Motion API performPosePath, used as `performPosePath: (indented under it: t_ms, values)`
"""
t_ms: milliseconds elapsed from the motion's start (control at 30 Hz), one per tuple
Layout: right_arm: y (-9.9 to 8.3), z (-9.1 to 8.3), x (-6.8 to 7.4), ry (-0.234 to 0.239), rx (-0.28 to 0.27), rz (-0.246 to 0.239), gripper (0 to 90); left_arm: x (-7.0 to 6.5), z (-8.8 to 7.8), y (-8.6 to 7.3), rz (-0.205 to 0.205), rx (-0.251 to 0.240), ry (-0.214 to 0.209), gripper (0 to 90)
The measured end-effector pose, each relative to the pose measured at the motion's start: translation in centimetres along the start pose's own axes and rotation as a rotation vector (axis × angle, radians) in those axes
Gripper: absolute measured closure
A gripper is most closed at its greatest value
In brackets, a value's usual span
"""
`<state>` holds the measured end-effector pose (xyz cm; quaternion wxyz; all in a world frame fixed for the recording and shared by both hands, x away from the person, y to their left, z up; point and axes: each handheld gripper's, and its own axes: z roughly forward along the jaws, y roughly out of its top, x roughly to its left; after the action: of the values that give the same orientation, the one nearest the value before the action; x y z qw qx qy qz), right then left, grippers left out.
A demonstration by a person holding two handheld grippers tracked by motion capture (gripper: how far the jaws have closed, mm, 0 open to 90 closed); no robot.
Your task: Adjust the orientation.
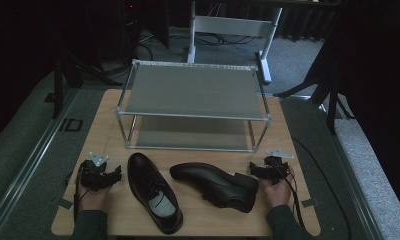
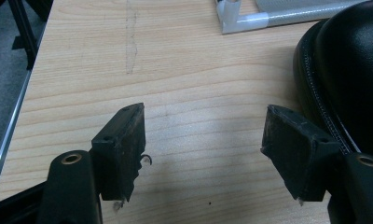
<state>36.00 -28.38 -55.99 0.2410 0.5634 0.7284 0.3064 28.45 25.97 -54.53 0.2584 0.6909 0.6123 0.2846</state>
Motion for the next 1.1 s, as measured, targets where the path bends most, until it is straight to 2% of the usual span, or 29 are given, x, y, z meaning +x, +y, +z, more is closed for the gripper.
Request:
performPosePath:
  t_ms: [333, 633, 833, 967, 1000, 1033, 1067, 1100]
  values:
    - [-0.2, -0.2, 0.0, 0.001, -0.005, -0.001, 14.6, -0.5, -0.8, 0.0, 0.007, -0.017, -0.026, 31.5]
    - [-0.2, -0.3, 0.0, 0.005, -0.005, -0.006, 14.6, -1.5, -2.1, 0.2, 0.038, -0.051, -0.066, 32.5]
    - [-0.3, -0.3, 0.0, 0.008, -0.005, -0.007, 14.6, -1.6, -2.0, 0.0, 0.045, -0.032, -0.072, 36.3]
    - [-0.3, -0.3, 0.0, 0.008, -0.005, -0.008, 14.6, -1.6, -2.0, -0.3, 0.049, -0.033, -0.092, 46.0]
    - [-0.3, -0.3, 0.0, 0.008, -0.005, -0.008, 14.6, -1.6, -2.1, -0.4, 0.057, -0.034, -0.099, 46.0]
    - [-0.3, -0.3, 0.0, 0.008, -0.005, -0.008, 14.6, -1.7, -2.2, -0.5, 0.070, -0.037, -0.103, 49.5]
    - [-0.3, -0.3, 0.0, 0.008, -0.005, -0.008, 14.6, -1.7, -2.2, -0.5, 0.074, -0.040, -0.102, 57.7]
    - [-0.3, -0.3, 0.0, 0.008, -0.005, -0.008, 14.6, -1.8, -2.3, -0.6, 0.080, -0.044, -0.100, 57.7]
